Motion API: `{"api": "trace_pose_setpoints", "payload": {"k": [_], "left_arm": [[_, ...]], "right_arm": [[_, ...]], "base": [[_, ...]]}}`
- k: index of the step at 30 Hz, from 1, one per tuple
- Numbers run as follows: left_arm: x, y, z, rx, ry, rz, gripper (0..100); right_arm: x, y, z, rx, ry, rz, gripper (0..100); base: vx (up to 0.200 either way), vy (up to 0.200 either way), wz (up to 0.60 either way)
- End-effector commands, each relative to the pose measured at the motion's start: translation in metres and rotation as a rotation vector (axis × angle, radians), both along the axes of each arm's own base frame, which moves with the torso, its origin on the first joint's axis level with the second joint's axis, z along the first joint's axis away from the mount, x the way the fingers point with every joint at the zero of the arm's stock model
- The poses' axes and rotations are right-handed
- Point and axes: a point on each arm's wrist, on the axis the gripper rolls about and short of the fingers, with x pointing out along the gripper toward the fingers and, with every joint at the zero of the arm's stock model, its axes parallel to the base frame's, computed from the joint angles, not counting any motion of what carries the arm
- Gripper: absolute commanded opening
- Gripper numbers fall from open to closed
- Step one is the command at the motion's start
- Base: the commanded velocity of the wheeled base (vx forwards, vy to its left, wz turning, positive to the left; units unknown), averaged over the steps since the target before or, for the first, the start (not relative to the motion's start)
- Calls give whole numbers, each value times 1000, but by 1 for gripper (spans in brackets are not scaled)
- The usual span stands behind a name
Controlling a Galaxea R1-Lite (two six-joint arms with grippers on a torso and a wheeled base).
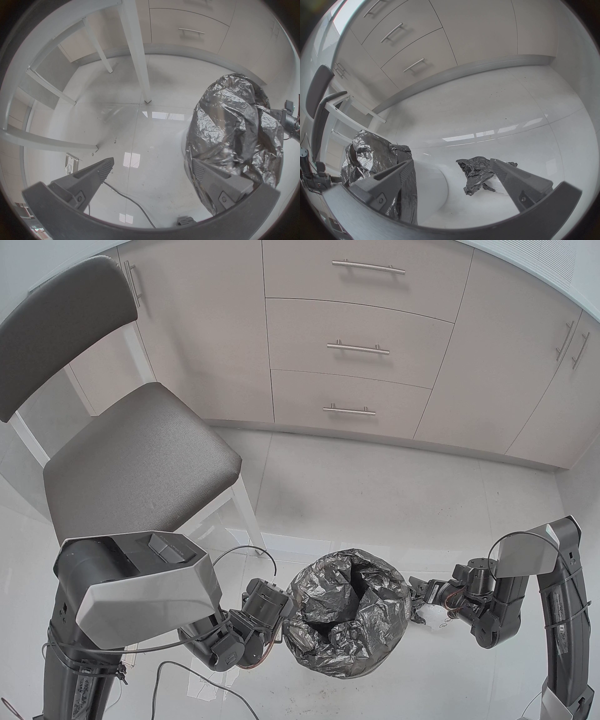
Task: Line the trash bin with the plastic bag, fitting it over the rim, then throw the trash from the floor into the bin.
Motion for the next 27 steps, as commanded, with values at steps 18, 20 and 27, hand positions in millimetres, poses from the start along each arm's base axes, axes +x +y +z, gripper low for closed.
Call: {"api": "trace_pose_setpoints", "payload": {"k": [18,20,27], "left_arm": [[8,-27,-13,-4,-7,-50,100],[7,-27,-13,-1,-1,-49,100],[6,-23,-10,-7,1,-36,100]], "right_arm": [[0,2,-3,-4,-7,7,100],[0,2,-3,-4,-7,7,100],[-1,2,-1,-3,-9,8,100]], "base": [[0,0,0],[0,0,0],[0,0,0]]}}
